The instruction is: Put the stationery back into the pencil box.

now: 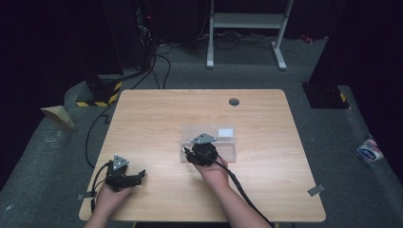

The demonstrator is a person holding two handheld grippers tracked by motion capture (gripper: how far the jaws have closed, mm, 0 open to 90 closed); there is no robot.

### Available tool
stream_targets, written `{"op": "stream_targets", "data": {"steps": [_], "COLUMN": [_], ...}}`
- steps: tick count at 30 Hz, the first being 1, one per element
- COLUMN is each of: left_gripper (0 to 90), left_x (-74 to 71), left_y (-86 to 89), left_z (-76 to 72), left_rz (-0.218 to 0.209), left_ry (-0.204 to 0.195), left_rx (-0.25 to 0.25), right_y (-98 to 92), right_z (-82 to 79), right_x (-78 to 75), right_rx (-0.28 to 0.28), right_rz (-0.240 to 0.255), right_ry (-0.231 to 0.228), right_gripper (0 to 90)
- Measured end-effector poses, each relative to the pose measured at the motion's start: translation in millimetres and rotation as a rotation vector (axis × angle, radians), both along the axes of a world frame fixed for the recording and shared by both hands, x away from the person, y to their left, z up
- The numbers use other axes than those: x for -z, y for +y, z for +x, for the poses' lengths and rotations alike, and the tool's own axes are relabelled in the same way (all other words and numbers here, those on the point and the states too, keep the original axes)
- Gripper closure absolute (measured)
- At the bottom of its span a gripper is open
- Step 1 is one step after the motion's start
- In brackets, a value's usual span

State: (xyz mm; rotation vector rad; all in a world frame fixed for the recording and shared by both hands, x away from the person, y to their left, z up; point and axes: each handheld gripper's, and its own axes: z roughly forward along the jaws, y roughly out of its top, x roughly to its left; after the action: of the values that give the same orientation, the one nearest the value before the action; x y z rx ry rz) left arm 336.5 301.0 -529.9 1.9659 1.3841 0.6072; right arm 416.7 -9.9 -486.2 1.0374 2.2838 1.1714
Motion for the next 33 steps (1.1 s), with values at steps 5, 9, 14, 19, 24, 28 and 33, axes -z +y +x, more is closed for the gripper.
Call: {"op": "stream_targets", "data": {"steps": [5,9,14,19,24,28,33], "left_gripper": [12.4,12.4,12.4,12.4,12.4,12.3,12.2], "left_x": [0.0,-0.1,0.0,0.0,-0.1,-0.1,-0.1], "left_y": [0.2,0.1,-0.1,-0.1,0.1,0.1,0.1], "left_z": [0.1,0.0,-0.2,-0.2,0.0,0.1,0.1], "left_rz": [0.002,-0.001,-0.001,-0.001,0.001,0.001,0.002], "left_ry": [-0.001,0.002,0.001,0.0,0.0,0.002,0.002], "left_rx": [0.002,0.001,-0.002,-0.002,0.0,0.001,0.001], "right_y": [-19.1,-34.6,-54.9,-73.1,-85.1,-95.3,-111.1], "right_z": [-5.4,-9.5,-16.9,-25.0,-30.0,-33.5,-40.3], "right_x": [-1.1,-1.5,-3.0,-4.2,-6.9,-10.3,-14.2], "right_rx": [0.007,0.015,0.011,0.014,0.019,0.035,0.052], "right_rz": [0.024,0.043,0.05,0.065,0.057,0.055,0.03], "right_ry": [-0.011,-0.013,-0.026,-0.029,-0.044,-0.045,-0.076], "right_gripper": [43.0,40.5,36.8,32.8,28.8,25.8,21.8]}}
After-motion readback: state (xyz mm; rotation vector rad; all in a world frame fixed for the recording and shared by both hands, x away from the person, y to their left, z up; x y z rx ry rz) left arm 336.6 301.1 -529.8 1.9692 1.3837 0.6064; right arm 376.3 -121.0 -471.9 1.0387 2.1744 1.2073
